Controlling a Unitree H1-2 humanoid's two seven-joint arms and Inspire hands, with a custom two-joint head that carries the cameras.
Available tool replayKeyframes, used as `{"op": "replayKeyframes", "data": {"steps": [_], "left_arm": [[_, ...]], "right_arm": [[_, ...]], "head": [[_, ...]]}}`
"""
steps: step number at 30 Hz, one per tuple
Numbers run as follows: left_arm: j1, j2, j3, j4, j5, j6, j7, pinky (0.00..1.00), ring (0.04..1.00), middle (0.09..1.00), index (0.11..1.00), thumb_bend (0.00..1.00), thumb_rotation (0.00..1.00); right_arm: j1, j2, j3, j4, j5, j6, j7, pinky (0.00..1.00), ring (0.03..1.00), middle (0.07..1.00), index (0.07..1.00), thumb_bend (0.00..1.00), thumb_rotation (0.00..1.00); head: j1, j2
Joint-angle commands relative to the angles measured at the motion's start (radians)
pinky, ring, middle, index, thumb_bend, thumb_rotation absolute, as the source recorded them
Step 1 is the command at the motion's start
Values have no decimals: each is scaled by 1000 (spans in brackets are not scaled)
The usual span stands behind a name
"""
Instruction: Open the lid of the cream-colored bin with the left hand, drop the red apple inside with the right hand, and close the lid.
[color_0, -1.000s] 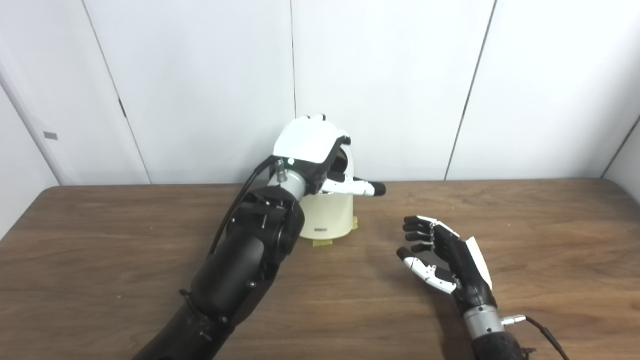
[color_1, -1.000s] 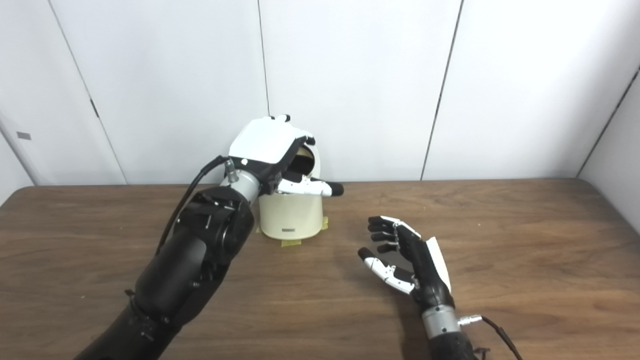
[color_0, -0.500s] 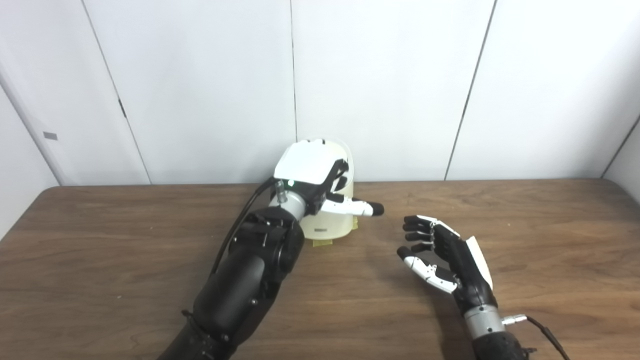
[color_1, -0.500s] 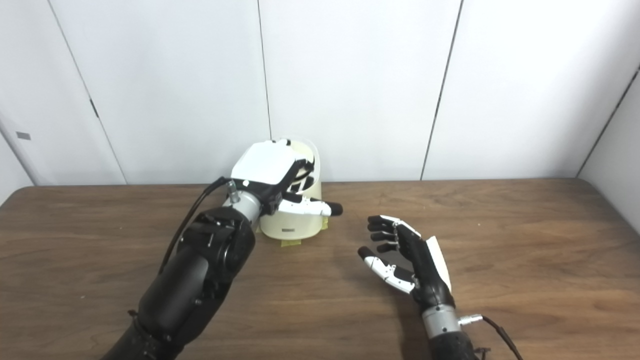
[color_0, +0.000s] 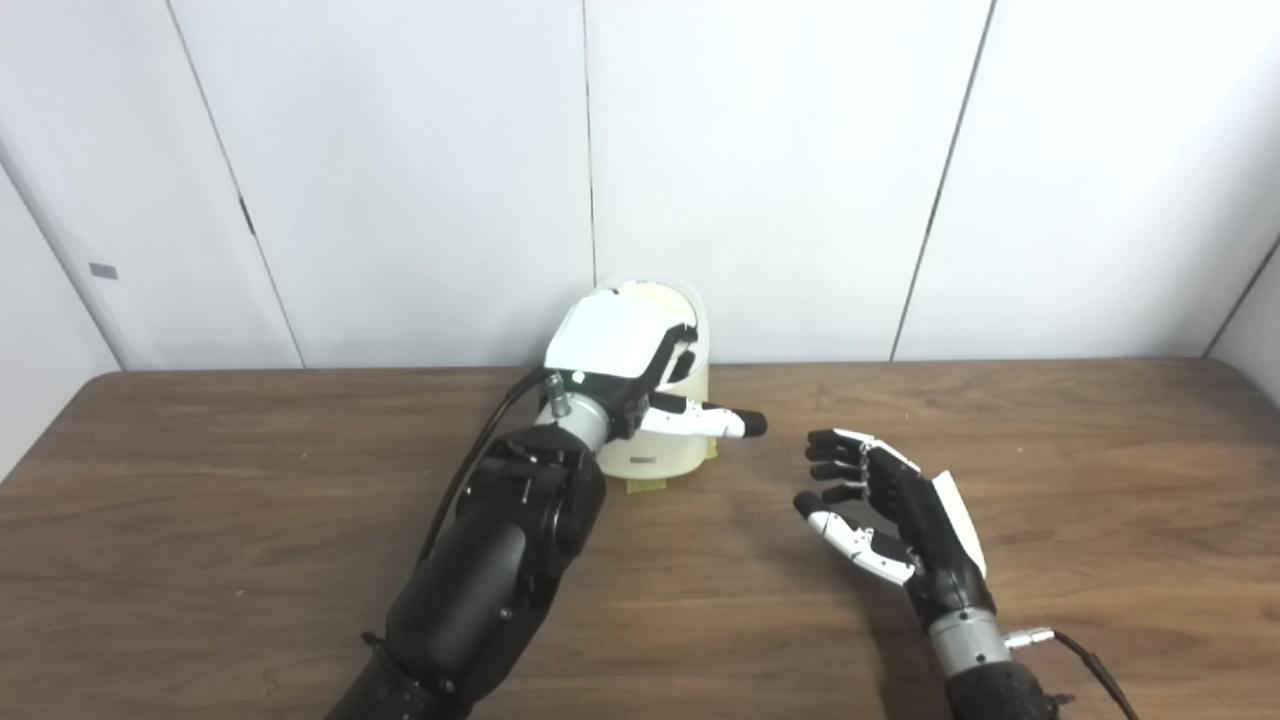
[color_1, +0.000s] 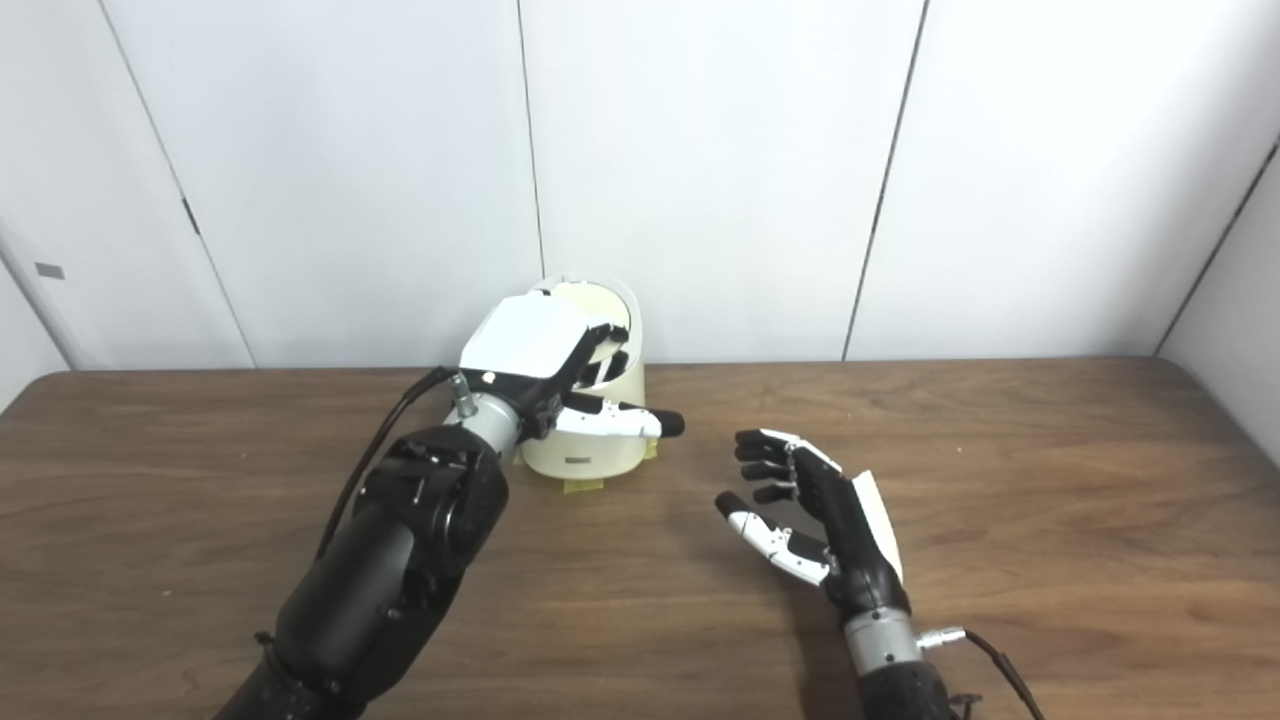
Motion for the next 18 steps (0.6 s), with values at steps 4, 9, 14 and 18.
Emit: {"op": "replayKeyframes", "data": {"steps": [4,9,14,18], "left_arm": [[-21,20,6,31,-25,-14,22,1000,838,834,829,960,957],[-18,21,8,38,-36,-15,32,1000,836,834,825,957,957],[-7,18,9,47,-48,-14,48,1000,835,830,820,951,930],[-1,19,7,61,-59,-13,64,1000,841,826,812,952,914]], "right_arm": [[-33,-3,-3,-26,8,-19,-3,594,691,713,713,270,297],[-32,-6,1,-29,-2,-17,-2,594,693,716,717,264,291],[-30,-1,0,-37,-6,-6,-5,595,690,714,716,268,291],[-29,2,0,-42,-7,1,-4,598,693,714,715,269,294]], "head": [[-2,1],[-3,2],[-3,3],[-4,3]]}}
